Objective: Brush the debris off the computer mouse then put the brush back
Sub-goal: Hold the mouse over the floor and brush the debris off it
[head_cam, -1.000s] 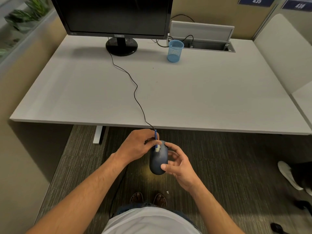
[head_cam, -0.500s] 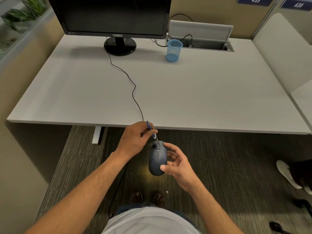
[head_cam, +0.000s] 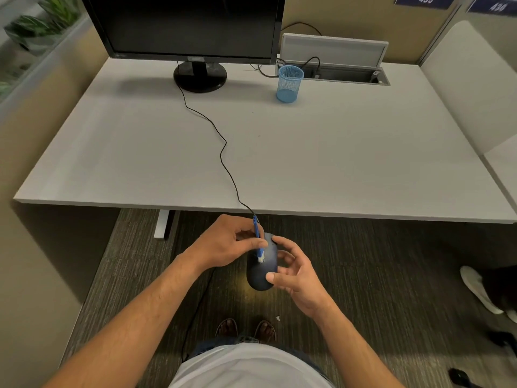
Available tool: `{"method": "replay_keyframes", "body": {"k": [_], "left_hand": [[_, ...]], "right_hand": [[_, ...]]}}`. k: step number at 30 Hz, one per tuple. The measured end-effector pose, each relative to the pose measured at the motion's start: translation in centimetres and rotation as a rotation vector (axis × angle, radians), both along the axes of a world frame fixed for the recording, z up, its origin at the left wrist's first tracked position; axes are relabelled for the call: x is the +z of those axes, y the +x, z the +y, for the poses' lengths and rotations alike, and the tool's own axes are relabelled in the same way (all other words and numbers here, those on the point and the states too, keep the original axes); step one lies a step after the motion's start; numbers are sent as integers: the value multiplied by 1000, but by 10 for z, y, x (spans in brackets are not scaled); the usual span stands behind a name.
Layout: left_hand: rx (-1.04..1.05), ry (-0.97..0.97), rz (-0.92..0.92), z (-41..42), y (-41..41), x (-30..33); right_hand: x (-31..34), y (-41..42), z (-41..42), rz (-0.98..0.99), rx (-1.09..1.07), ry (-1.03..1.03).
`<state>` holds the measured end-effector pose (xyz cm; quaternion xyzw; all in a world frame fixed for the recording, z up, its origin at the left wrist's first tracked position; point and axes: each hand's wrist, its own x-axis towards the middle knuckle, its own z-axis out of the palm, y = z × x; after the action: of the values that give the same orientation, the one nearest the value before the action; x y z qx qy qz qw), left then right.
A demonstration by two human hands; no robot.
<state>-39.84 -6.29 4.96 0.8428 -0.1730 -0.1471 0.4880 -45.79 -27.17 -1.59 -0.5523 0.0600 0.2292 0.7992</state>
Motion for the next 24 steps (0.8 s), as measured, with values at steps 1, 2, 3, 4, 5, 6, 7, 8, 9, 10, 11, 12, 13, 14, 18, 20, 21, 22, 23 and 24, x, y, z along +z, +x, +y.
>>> {"method": "replay_keyframes", "body": {"k": [1, 2, 3, 4, 5, 6, 7, 8, 9, 10, 11, 12, 13, 14, 18, 20, 21, 22, 23, 24], "left_hand": [[4, 9, -21, 0, 0, -1], [6, 20, -46, -1, 1, -2], [9, 29, -73, -2, 2, -2], [13, 36, -97, -2, 3, -3], [21, 43, -119, -3, 4, -4], [32, 49, -139, -4, 5, -5], [46, 55, -156, -4, 6, -5], [62, 61, -166, -4, 7, -6], [79, 64, -168, -4, 8, -7], [94, 62, -166, -4, 10, -8], [107, 58, -162, -4, 11, -9], [118, 56, -158, -5, 12, -10], [130, 59, -159, -5, 13, -10], [143, 67, -166, -5, 13, -11], [186, 119, -223, -6, 15, -14], [217, 110, -260, -7, 14, -15], [240, 80, -265, -7, 13, -14], [261, 38, -255, -7, 12, -13], [273, -6, -233, -7, 11, -11], [268, -41, -201, -6, 9, -9]], "right_hand": [[0, 0, 0, 0, -4, 2], [0, 0, 0, 1, -8, 1], [-1, 0, 0, 2, -10, -1], [-1, -1, -1, 3, -11, -1], [-2, -1, -1, 4, -9, 1], [-3, -1, -2, 4, -5, 3], [-3, -2, -2, 4, -2, 2], [-4, -2, -2, 3, 2, -3], [-5, -3, -2, 0, 4, -8], [-5, -3, -2, -4, 6, -11], [-6, -3, -2, -8, 7, -11], [-6, -4, -2, -9, 7, -10], [-6, -4, -2, -9, 9, -9], [-6, -4, -1, -8, 12, -8], [-4, -4, 0, -9, 24, -12], [-3, -3, 0, -9, 22, -13], [-2, -3, -1, -9, 16, -13], [-1, -2, -1, -9, 10, -14], [-1, -2, -1, -6, 7, -13], [-1, -1, -1, -4, 6, -13]]}}
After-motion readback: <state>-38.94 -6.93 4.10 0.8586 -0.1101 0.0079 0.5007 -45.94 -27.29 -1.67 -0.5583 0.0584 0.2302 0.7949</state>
